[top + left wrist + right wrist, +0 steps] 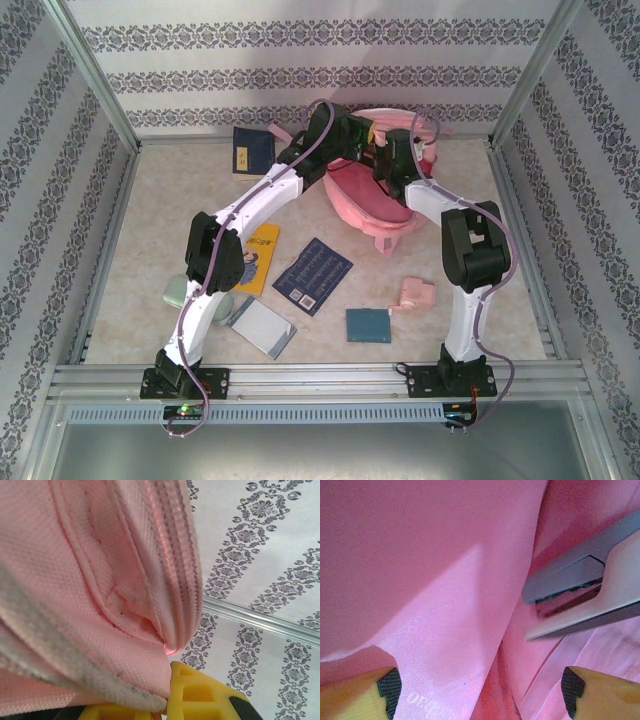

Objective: Pack the student bag

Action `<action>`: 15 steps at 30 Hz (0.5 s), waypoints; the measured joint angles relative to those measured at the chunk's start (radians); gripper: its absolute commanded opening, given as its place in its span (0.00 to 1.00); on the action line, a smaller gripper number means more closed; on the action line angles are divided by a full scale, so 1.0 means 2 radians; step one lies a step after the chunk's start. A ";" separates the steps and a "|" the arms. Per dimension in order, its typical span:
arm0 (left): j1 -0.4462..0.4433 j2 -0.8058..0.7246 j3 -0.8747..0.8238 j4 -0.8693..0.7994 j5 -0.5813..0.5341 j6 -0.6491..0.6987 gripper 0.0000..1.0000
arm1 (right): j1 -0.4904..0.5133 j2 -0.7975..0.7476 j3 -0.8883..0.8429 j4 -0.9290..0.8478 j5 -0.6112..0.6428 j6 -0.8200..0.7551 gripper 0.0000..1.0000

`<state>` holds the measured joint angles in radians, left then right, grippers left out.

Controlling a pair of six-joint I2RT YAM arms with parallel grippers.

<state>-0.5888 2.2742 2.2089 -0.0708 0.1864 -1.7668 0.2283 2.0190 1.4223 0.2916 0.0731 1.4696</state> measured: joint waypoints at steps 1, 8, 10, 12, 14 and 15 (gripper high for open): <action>0.001 0.000 0.001 0.000 0.000 0.000 0.00 | -0.001 -0.001 0.000 0.001 -0.005 -0.006 0.84; 0.006 0.001 0.000 0.002 0.011 -0.001 0.00 | -0.009 -0.063 -0.021 -0.069 -0.080 -0.115 0.78; 0.010 -0.001 -0.008 0.014 0.020 -0.003 0.00 | -0.004 -0.117 -0.037 -0.131 -0.094 -0.163 0.78; 0.013 -0.007 -0.031 0.033 0.030 -0.007 0.00 | 0.008 -0.175 -0.049 -0.203 -0.093 -0.213 0.79; 0.014 -0.014 -0.059 0.038 0.044 -0.007 0.00 | 0.028 -0.245 -0.055 -0.279 -0.079 -0.268 0.76; 0.014 -0.017 -0.071 0.042 0.050 -0.007 0.00 | 0.038 -0.277 -0.058 -0.307 -0.073 -0.293 0.76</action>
<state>-0.5617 2.2410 2.0678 0.0124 0.2867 -1.7813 0.3035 1.4643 1.3056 -0.3214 -0.0738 0.8837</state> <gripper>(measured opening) 0.095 0.767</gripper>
